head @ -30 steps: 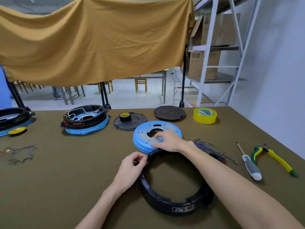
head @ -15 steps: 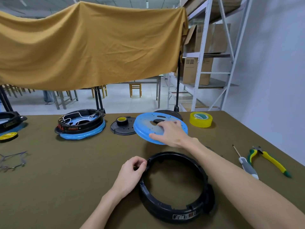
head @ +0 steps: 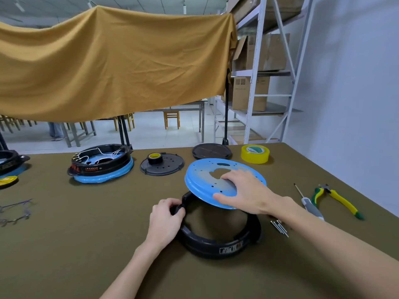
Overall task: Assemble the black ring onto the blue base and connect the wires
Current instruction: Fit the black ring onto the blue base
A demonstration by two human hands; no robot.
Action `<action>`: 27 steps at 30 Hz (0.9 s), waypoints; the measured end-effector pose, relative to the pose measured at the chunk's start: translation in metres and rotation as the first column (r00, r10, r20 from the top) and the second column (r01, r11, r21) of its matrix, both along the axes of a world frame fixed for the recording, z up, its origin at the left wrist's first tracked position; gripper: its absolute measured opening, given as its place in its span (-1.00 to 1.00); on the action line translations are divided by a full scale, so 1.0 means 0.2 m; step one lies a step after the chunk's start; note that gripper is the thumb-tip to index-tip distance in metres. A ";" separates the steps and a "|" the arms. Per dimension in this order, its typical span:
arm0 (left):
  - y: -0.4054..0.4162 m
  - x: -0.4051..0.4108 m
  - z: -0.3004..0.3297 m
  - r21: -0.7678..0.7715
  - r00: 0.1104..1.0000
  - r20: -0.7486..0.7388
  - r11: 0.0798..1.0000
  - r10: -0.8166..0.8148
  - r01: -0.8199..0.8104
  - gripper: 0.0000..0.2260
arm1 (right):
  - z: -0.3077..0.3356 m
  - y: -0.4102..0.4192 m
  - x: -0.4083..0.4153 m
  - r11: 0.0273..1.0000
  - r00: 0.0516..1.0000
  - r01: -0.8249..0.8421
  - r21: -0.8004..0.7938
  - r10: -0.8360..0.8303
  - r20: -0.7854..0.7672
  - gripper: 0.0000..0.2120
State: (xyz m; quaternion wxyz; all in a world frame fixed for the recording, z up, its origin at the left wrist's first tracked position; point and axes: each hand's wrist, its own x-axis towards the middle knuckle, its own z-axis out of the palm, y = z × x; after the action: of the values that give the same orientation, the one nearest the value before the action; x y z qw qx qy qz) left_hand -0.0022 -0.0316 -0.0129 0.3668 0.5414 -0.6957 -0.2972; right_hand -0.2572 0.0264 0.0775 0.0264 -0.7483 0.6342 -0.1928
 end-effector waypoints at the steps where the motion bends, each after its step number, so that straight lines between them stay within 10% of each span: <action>1: -0.01 0.02 0.00 -0.007 1.000 0.012 1.000 0.027 -0.027 -0.83 | 0.00 0.01 -0.02 1.000 1.000 0.010 -0.005 -0.010 -0.002 -0.22; 13: -0.12 0.21 0.06 -0.055 0.904 0.102 0.910 0.414 -0.411 -0.67 | -0.10 0.12 -0.08 0.997 0.997 0.069 0.020 -0.068 -0.038 -0.15; 16: -0.04 0.19 0.07 -0.382 0.972 0.038 0.903 0.231 -0.199 -0.76 | -0.14 0.16 -0.07 0.999 0.999 0.034 0.039 -0.033 -0.030 -0.16; 20: 0.03 0.16 0.05 -0.306 0.862 0.467 0.878 -0.197 0.367 -0.72 | -0.16 0.22 -0.09 0.999 0.999 0.046 0.014 -0.046 -0.030 -0.18; 27: -0.04 0.14 0.04 -0.411 0.900 0.429 0.871 -0.077 0.270 -0.86 | -0.17 0.36 -0.10 0.999 0.999 -0.029 0.025 0.030 -0.043 -0.20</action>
State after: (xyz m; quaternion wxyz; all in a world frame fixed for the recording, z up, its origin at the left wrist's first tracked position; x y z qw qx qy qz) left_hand 0.0255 -0.0399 -0.0051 0.3062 0.4214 -0.8527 -0.0395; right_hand -0.2764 0.0980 0.0426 0.0245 -0.7611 0.6260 -0.1682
